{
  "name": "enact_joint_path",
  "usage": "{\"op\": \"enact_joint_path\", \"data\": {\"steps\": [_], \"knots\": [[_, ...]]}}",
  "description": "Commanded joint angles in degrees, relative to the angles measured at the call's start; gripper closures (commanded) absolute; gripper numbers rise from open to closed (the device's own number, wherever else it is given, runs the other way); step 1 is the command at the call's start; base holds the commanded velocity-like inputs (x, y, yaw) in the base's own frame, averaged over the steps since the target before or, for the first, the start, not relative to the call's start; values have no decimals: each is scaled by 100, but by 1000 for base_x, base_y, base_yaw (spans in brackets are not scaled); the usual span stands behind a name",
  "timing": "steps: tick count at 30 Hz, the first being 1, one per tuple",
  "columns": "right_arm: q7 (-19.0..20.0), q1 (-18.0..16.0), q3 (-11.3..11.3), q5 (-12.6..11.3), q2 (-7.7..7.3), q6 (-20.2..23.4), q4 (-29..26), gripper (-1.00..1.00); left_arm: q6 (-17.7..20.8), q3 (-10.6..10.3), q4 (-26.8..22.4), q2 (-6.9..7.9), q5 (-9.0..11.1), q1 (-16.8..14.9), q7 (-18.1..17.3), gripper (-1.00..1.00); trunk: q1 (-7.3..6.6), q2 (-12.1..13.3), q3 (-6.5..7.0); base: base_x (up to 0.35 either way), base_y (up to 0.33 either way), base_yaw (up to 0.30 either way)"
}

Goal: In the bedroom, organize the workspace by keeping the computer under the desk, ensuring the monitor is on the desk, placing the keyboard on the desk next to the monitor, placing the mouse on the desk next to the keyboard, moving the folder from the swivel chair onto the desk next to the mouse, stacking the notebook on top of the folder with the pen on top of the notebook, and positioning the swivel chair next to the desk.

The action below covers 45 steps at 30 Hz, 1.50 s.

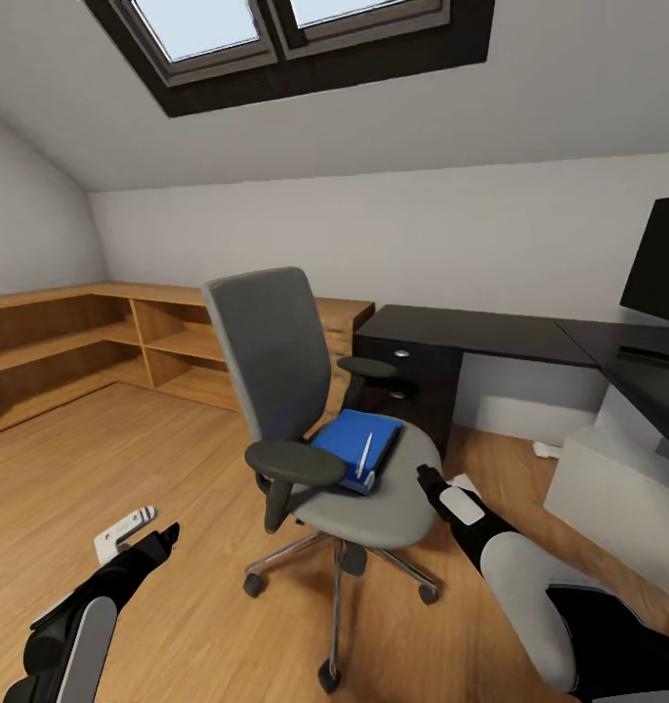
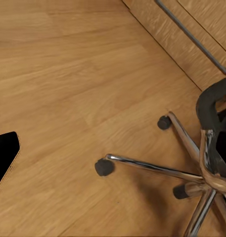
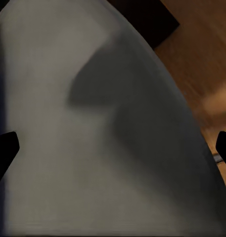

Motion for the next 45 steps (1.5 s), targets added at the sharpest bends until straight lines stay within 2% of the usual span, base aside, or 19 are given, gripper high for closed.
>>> {"op": "enact_joint_path", "data": {"steps": [1, 6, 20, 29, 38, 45], "knots": [[12, -4, -30, -60, 8, 1, -17, -100, 22, 0, -5, -4, 59, -6, 43, -100, -1, -3, -5, 122, 0, 131], [10, -4, -17, -52, 17, -13, -25, -100, 33, -14, -5, -4, 59, -6, 43, -100, -1, -3, -5, 199, 0, 41], [12, -4, -23, -51, 53, -17, -61, -100, 53, -15, -5, -4, 59, -6, 43, -100, -1, -3, -5, -9, -36, 1], [19, -4, -15, -51, 61, -17, -52, -100, 52, -12, -5, -4, 52, -6, 61, -100, -1, -3, -5, 18, -8, 257], [21, -4, -15, -51, 62, -17, -47, -100, 52, -23, -5, -10, 50, -6, 61, -100, -1, -3, -5, 221, 0, 275], [21, -4, -17, -51, 62, -17, -36, -100, 53, -58, -5, -13, 50, -6, 61, -100, -1, -3, -5, 41, 0, 198]]}}
